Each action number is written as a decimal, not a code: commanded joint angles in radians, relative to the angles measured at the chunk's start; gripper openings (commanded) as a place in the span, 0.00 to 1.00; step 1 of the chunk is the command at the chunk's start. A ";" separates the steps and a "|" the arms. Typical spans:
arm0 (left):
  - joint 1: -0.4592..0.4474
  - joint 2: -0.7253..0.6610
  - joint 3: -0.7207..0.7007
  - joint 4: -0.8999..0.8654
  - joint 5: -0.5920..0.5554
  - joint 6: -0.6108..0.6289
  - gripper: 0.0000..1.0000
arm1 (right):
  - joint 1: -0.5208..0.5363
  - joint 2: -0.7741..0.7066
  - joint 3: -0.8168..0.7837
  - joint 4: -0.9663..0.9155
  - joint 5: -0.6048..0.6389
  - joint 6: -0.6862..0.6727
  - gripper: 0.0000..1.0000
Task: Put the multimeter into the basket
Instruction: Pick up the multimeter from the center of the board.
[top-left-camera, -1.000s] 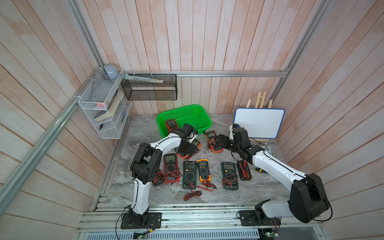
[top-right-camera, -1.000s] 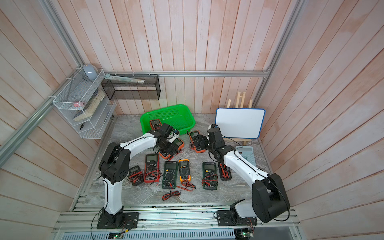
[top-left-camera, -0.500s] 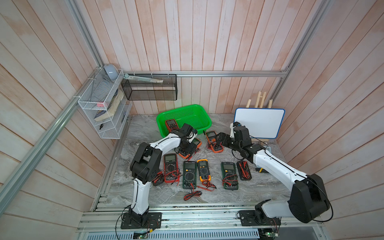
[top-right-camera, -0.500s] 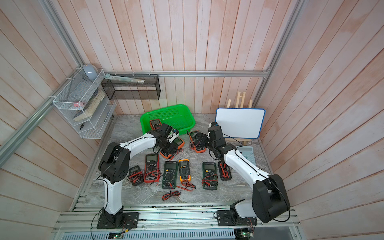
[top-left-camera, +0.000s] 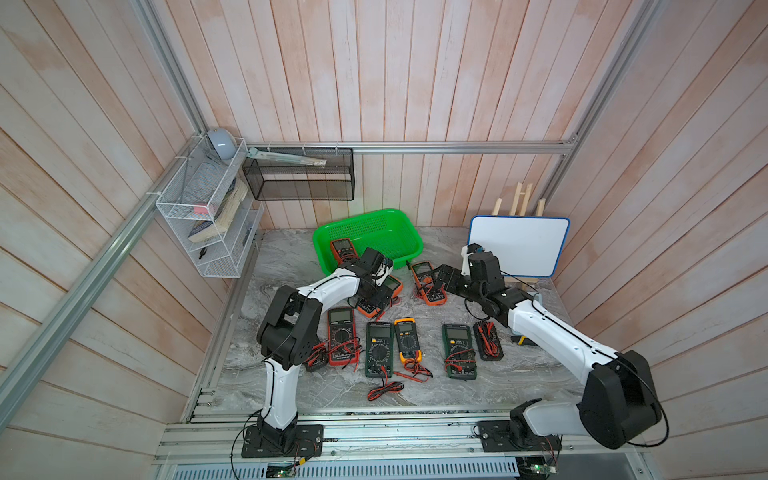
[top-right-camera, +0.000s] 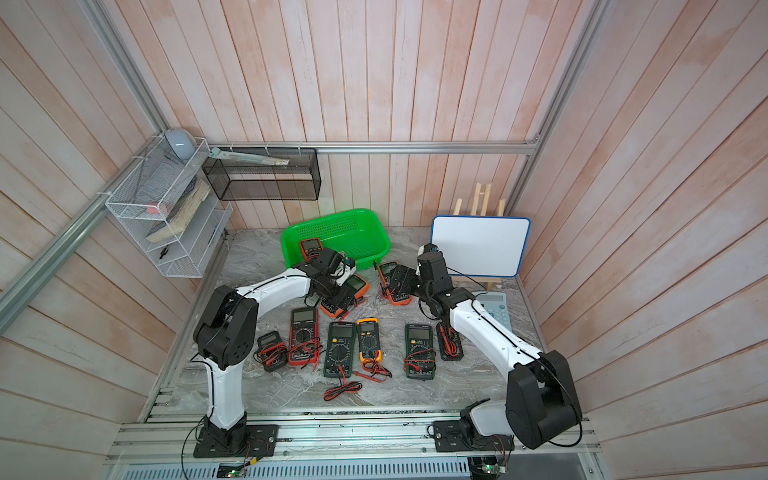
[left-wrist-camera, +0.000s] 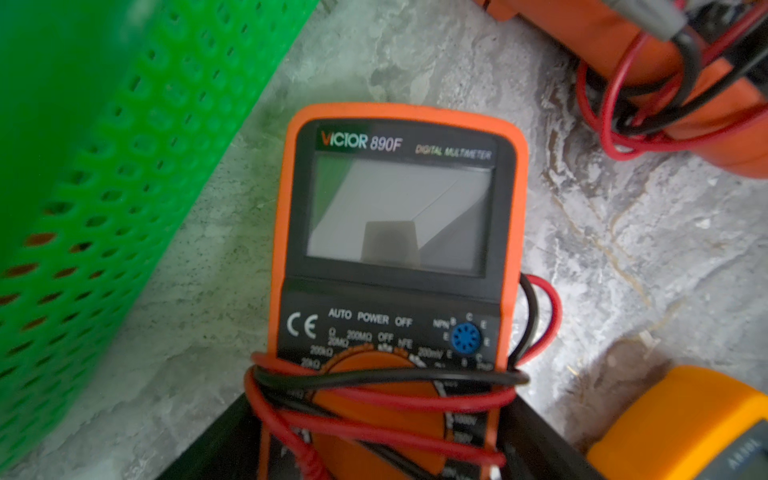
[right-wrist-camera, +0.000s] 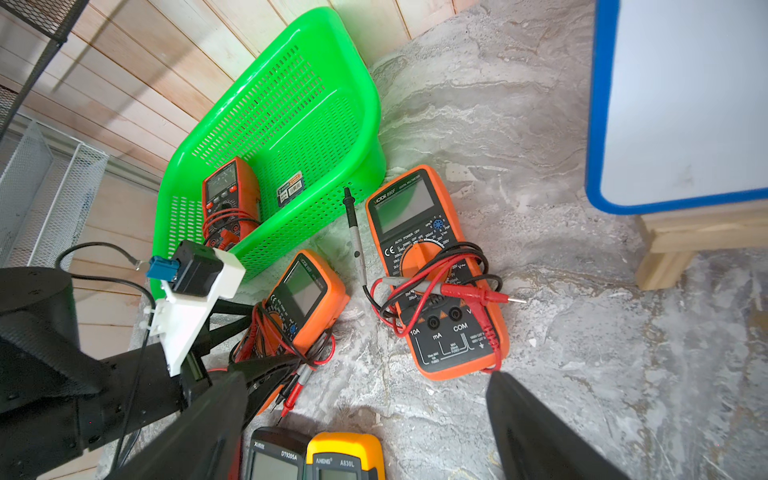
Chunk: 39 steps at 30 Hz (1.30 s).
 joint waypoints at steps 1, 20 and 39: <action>-0.003 -0.093 -0.013 0.025 0.039 -0.031 0.00 | -0.005 0.010 0.034 -0.008 -0.006 -0.012 0.96; -0.003 -0.307 -0.005 0.088 0.101 -0.125 0.00 | -0.007 0.069 0.087 0.003 -0.016 -0.012 0.96; 0.075 -0.016 0.414 0.291 -0.097 -0.491 0.00 | -0.011 0.172 0.170 0.026 -0.038 -0.032 0.96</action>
